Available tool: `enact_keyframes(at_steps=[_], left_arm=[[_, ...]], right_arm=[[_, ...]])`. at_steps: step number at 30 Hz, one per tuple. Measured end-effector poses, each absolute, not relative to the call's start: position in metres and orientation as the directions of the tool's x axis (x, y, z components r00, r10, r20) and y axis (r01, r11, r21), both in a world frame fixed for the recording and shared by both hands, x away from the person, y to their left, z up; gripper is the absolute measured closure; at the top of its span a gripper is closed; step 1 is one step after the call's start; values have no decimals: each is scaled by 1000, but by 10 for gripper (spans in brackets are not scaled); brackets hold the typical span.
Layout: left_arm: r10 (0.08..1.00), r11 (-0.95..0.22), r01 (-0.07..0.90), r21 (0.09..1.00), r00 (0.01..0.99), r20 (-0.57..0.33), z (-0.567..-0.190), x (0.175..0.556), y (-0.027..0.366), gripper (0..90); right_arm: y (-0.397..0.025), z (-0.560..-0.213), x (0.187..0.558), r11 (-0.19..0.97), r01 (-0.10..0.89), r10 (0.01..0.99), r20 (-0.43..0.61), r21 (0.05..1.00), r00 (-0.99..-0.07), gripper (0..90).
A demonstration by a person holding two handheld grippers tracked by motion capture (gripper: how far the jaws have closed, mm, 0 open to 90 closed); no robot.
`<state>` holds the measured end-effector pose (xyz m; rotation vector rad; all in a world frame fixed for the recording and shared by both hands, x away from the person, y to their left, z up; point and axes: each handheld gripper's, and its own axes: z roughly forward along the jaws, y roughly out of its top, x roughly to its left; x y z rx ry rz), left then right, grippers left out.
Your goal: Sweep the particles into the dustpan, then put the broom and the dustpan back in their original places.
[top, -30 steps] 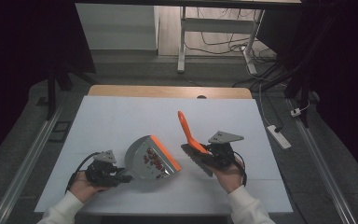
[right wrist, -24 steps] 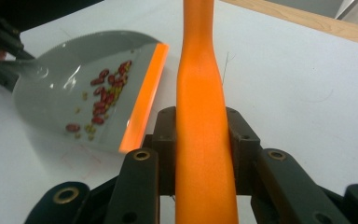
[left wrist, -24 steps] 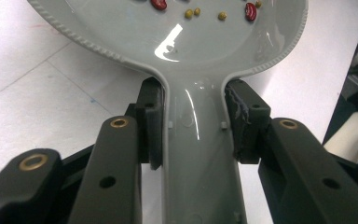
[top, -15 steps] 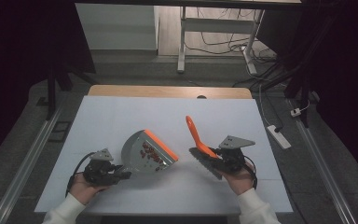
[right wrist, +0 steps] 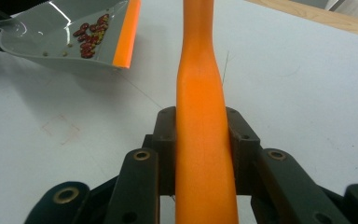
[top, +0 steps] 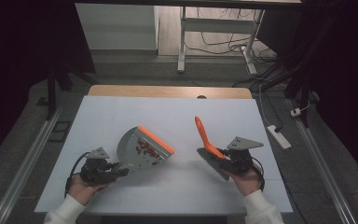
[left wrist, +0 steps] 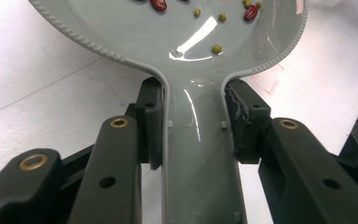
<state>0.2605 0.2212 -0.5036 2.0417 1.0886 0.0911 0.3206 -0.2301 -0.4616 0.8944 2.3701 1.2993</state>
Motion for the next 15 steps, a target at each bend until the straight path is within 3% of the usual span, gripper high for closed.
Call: enact_keyframes(at_steps=[15], left_arm=[[779,-250,681,688,563,-275,-501,257,230,610]], right_arm=[[-229,-466,327,421,398,623,58,815,-780,695]])
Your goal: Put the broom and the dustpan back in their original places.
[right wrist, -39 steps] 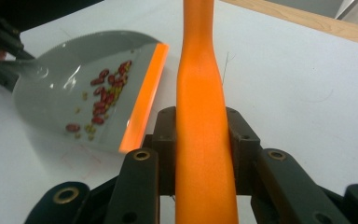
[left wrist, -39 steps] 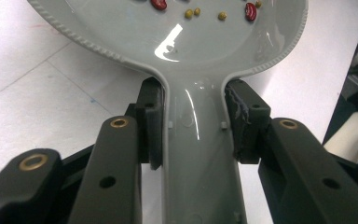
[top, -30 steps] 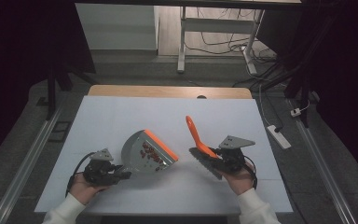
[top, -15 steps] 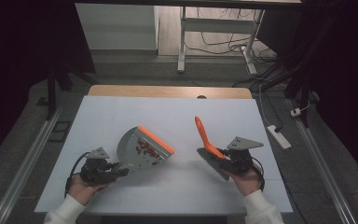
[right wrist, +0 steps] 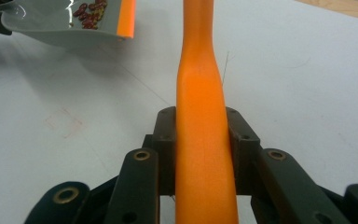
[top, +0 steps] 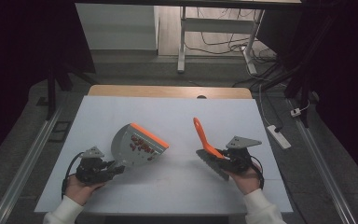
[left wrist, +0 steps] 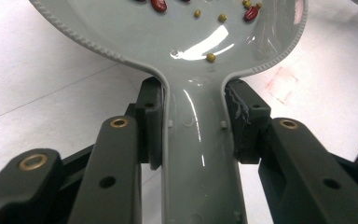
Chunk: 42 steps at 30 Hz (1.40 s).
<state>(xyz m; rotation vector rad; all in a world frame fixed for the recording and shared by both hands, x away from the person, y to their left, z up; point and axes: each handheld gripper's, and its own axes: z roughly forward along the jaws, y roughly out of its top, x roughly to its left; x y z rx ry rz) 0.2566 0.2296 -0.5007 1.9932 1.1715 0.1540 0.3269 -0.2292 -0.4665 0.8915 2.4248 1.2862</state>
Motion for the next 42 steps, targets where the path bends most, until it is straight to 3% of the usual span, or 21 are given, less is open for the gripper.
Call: enact_keyframes(at_steps=[42], left_arm=[[923,-29,750,660,273,-270,-517,253,227,609]], right_arm=[[-243,-468,315,424,477,615,142,770,-776,695]])
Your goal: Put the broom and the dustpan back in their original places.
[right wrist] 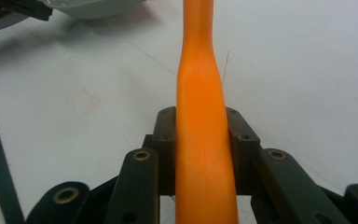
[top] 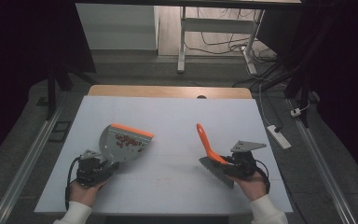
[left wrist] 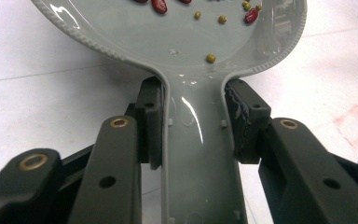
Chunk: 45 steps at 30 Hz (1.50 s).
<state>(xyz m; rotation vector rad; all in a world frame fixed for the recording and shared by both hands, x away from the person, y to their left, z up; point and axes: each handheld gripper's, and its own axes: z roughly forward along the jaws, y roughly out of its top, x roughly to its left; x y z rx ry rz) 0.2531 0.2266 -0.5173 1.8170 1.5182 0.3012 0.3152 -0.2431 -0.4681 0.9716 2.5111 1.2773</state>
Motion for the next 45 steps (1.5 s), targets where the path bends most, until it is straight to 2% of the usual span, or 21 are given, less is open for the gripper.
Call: enact_keyframes(at_steps=[21,34,39,45], left_arm=[[951,109,778,618,100,-294,-535,261,224,608],[954,84,774,628,120,-275,-537,259,221,600],[951,64,773,631,144,-273,-537,259,220,542],[951,62,767,639,149,-271,-536,257,220,465]], right_arm=[[-245,-483,318,451,555,644,176,699,-745,695],[-258,-492,334,422,596,695,178,684,-696,666],[-260,-497,341,434,602,708,160,670,-688,609],[-261,-500,343,439,600,706,156,669,-691,589]])
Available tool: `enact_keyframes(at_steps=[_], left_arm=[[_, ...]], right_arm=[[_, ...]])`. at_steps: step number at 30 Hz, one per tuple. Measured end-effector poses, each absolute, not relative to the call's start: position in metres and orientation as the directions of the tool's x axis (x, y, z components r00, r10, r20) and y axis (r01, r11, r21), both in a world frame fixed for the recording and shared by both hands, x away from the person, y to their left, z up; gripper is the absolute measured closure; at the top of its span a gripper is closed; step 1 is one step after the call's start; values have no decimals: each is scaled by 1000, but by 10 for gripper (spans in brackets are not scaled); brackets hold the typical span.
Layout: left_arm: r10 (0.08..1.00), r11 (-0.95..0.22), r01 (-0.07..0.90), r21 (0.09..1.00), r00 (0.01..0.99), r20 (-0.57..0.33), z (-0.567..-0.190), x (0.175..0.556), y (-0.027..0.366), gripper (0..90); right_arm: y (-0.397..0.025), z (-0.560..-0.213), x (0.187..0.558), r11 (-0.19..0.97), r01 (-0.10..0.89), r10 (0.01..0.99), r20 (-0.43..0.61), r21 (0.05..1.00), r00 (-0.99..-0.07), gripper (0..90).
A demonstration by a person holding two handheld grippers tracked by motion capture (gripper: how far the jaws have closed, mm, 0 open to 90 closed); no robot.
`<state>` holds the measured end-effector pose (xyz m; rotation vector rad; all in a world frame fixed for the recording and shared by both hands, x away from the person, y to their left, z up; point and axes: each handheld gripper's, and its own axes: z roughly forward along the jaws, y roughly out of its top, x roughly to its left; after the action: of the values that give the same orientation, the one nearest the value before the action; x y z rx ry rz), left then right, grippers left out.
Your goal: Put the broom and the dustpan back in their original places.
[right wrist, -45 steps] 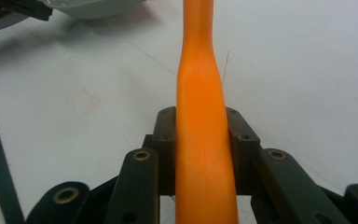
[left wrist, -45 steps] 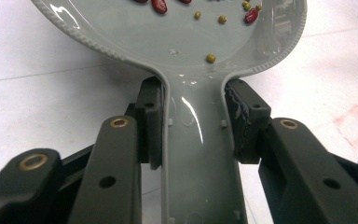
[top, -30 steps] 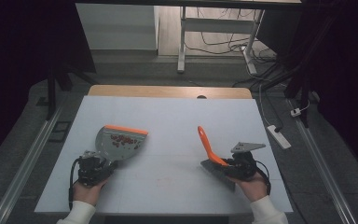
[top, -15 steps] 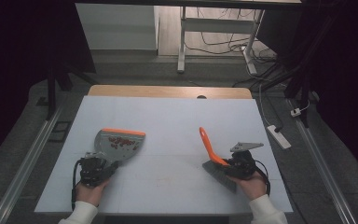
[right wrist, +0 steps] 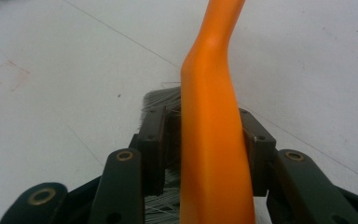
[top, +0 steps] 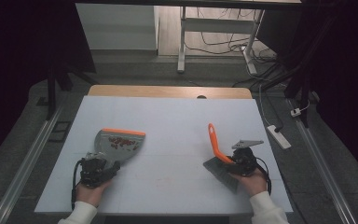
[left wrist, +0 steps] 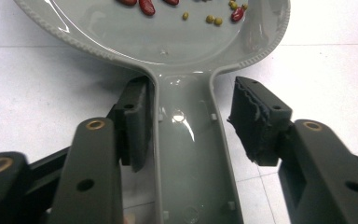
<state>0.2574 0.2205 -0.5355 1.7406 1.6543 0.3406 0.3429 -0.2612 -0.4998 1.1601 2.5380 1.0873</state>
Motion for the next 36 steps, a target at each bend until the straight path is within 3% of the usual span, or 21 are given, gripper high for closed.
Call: enact_keyframes(at_steps=[13,24,36], left_arm=[[950,16,755,655,192,-245,-531,255,221,260],[955,-9,742,670,205,-214,-525,250,223,205],[954,-102,720,686,266,-137,-513,242,225,189]], right_arm=[[-259,-507,347,472,600,713,120,646,-691,472],[-259,-512,351,484,610,726,100,628,-680,362],[-258,-513,350,482,615,744,79,624,-663,314]])
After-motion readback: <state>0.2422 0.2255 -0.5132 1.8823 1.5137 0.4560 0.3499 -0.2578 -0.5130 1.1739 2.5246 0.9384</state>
